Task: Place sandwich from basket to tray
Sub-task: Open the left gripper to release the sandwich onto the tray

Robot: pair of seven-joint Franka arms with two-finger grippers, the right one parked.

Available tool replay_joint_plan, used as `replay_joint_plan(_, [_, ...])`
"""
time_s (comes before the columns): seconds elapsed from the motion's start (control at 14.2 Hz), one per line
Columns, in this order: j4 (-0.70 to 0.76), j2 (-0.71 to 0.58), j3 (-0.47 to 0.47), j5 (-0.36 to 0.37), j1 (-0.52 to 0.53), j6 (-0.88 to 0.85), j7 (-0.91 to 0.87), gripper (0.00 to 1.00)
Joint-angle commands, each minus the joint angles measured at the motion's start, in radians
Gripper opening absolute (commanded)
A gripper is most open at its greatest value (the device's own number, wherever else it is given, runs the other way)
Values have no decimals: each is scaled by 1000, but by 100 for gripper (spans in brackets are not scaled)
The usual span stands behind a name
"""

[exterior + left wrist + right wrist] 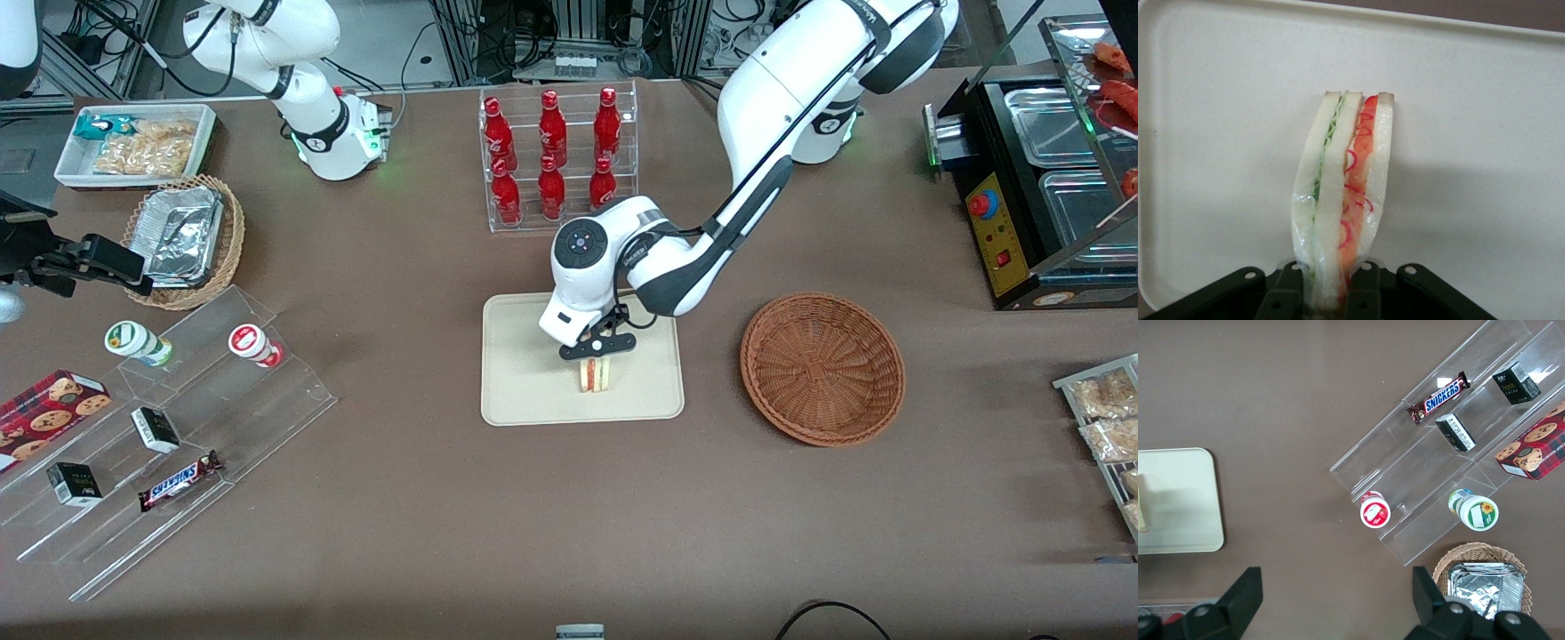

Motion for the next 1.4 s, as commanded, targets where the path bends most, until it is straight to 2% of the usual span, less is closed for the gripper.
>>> replay_joint_plan(0.0, [27,20,4,23,-16,10,-31,14])
replay_joint_plan(0.07, [29,21,4,19,-13,10,-28,40])
replay_joint_plan(0.14, [29,18,4,19,-7,10,-14,99])
replay_joint_plan(0.42, [50,-31,6,25,-5,-23,-17,100])
replay_joint_plan(0.63, [75,-112,18,23,0,-161,-11,100])
replay_joint_plan(0.7, [90,-130,50,23,-2,-201,-12,100])
replay_joint_plan(0.91, [106,-196,125,-70,-2,-289,-32,100])
replay_joint_plan(1.33, [44,-282,280,-113,1,-318,14,100])
